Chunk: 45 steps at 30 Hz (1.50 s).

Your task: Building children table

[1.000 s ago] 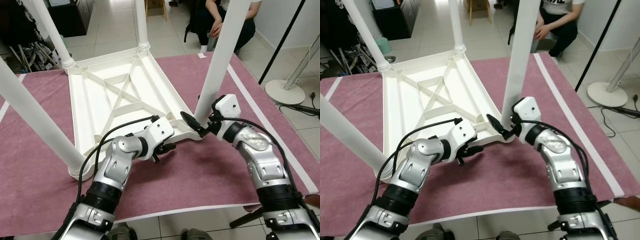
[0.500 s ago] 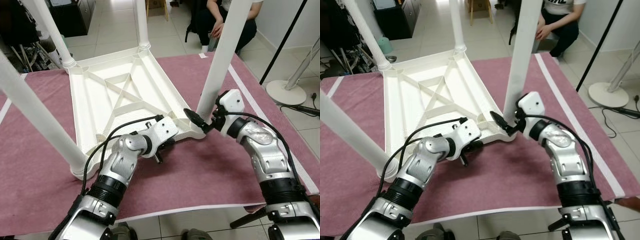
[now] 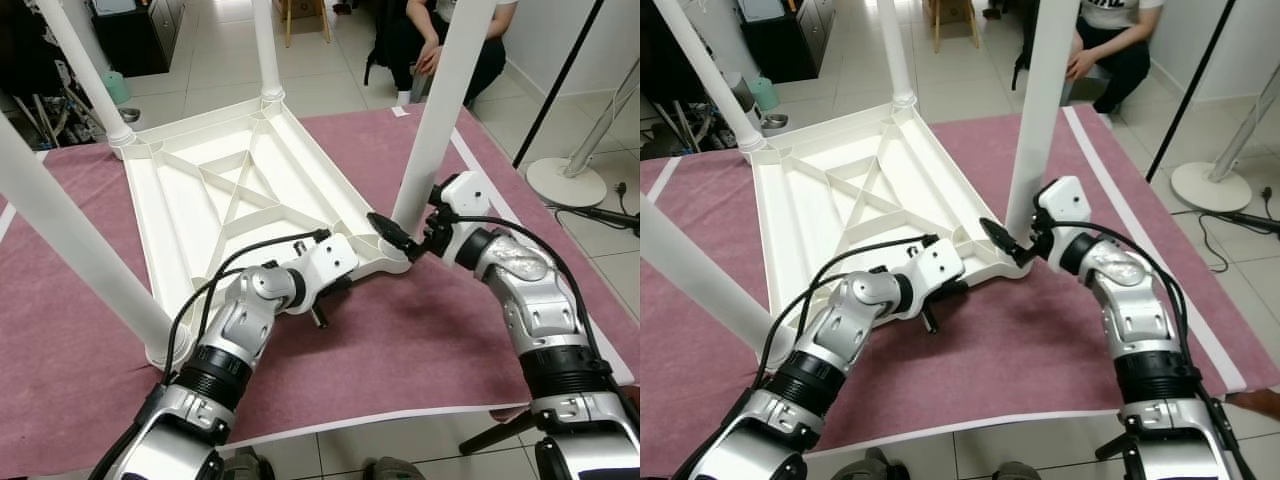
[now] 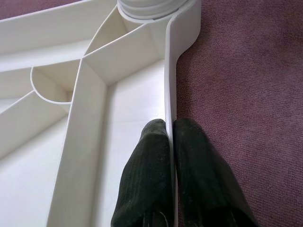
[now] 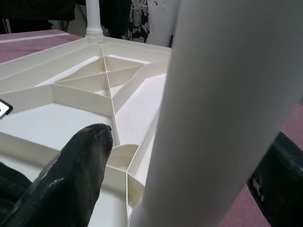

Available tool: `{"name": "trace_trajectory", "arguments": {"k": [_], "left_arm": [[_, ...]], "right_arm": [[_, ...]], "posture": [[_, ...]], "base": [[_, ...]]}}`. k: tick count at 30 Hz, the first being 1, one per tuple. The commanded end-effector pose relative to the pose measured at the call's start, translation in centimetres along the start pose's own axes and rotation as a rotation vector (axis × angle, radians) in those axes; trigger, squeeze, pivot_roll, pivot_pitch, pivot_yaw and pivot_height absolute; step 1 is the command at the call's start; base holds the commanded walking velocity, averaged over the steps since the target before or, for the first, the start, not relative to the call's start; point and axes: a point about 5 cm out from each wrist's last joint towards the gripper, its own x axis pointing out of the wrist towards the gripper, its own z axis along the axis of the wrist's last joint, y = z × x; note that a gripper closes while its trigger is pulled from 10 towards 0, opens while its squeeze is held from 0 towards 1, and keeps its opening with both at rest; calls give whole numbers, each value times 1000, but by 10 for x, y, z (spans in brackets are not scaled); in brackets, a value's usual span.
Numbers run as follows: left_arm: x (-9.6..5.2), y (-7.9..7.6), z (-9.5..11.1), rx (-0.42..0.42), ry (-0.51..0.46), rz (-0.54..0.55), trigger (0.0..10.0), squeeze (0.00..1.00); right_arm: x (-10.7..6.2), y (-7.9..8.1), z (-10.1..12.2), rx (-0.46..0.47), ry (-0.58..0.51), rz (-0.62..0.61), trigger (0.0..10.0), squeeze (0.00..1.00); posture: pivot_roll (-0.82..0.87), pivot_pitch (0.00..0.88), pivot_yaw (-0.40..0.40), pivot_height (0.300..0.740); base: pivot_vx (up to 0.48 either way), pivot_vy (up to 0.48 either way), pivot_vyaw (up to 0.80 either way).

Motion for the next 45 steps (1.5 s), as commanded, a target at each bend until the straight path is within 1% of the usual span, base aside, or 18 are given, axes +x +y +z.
{"name": "trace_trajectory", "arguments": {"k": [1, 9, 15, 16, 17, 19, 20, 22, 23, 29, 33, 34, 41, 45], "left_arm": [[-3, -1, -18, -28, 58, 52, 0, 0], [-4, -2, -17, -22, 47, 35, 0, 0], [-5, -2, -18, -21, 46, 35, 0, 0], [-5, -2, -18, -22, 47, 36, 0, 0], [-5, -2, -18, -22, 47, 37, 0, 0], [-6, -2, -18, -21, 48, 37, 0, 0], [-6, -3, -18, -21, 48, 37, 0, 0], [-6, -3, -18, -21, 47, 37, 0, 0], [-6, -3, -18, -21, 47, 37, 0, 0], [-5, -3, -18, -20, 46, 36, 0, 0], [-5, -3, -18, -20, 47, 35, 0, 0], [-5, -3, -18, -21, 47, 35, 0, 0], [-5, -3, -18, -23, 50, 36, 0, 0], [-6, -4, -19, -25, 50, 34, 0, 0]], "right_arm": [[3, -1, 4, -6, -11, 27, 10000, 0], [8, -9, 5, -6, 7, 69, 10000, 0], [10, -11, 7, -10, 0, 97, 10000, 0], [10, -10, 8, -7, -1, 112, 7490, 0], [10, -9, 8, -5, -3, 121, 6196, 0], [10, -9, 8, -3, -4, 128, 6196, 0], [10, -9, 8, -1, -5, 137, 1529, 0], [10, -9, 8, 2, -5, 146, 1529, 0], [9, -9, 8, 3, -6, 148, 0, 0], [9, -8, 7, 7, -7, 148, 0, 0], [9, -5, 3, 18, -6, 138, 0, 0], [10, -4, 2, 21, -4, 128, 10000, 0], [10, 3, -7, 60, 1, 71, 10000, 0], [9, 11, -17, 121, 6, 26, 10000, 0]], "posture": [[-34, 0, 116, 740], [-25, 0, 116, 740], [-20, 0, 114, 740], [-20, 0, 114, 740], [-20, 0, 114, 740], [-20, 0, 114, 740], [-19, 0, 111, 740], [-19, 0, 111, 740], [-22, 0, 113, 740], [-22, 0, 112, 740], [-22, 0, 112, 740], [-21, 0, 114, 740], [-19, 0, 114, 740], [-22, 0, 119, 740]], "base": [[0, 0, 0], [0, 0, 0], [0, 0, 0], [0, 0, 0], [0, 0, 0], [0, 0, 0], [0, 0, 0], [0, 0, 0], [0, 0, 0], [0, 0, 0], [0, 0, 0], [0, 0, 0], [0, 0, 0], [0, 0, 0]]}}
